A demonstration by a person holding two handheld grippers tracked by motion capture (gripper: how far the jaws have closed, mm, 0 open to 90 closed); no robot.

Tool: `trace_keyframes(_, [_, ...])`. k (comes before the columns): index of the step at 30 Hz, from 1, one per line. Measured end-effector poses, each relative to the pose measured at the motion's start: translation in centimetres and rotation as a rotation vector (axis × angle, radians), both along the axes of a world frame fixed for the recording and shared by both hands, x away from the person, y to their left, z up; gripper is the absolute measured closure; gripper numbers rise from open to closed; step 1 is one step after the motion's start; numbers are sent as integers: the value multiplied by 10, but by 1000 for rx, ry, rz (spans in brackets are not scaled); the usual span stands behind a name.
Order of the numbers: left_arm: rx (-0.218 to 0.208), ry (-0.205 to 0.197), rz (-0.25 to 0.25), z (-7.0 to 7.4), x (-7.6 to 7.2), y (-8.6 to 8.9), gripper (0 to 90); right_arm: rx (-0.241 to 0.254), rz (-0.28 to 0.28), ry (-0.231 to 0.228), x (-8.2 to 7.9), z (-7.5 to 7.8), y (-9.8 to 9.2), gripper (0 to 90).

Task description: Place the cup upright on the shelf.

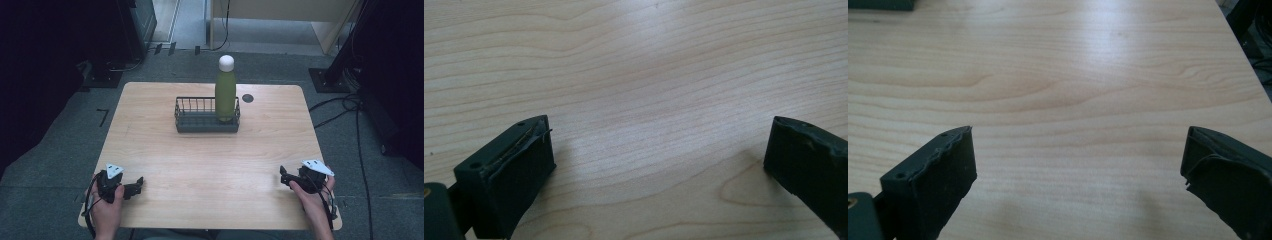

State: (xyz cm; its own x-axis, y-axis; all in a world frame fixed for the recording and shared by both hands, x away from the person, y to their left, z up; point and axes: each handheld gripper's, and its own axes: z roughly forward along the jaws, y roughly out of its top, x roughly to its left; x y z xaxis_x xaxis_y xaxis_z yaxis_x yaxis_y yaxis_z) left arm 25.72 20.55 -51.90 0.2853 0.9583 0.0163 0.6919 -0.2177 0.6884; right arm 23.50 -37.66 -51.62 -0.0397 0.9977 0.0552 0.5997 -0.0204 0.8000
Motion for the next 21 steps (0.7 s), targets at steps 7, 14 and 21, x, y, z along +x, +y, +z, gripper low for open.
trace_keyframes(7, [0,0,0,0,0,0,1,-21,-20,42,-5,-8,-1,15])
trace_keyframes(14, [-1,0,0,0,0,0,1,-31,-33,126,-2,-11,-3,14])
trace_keyframes(21, [-1,0,1,0,0,0,1,-30,-21,125,-5,-11,-3,17])
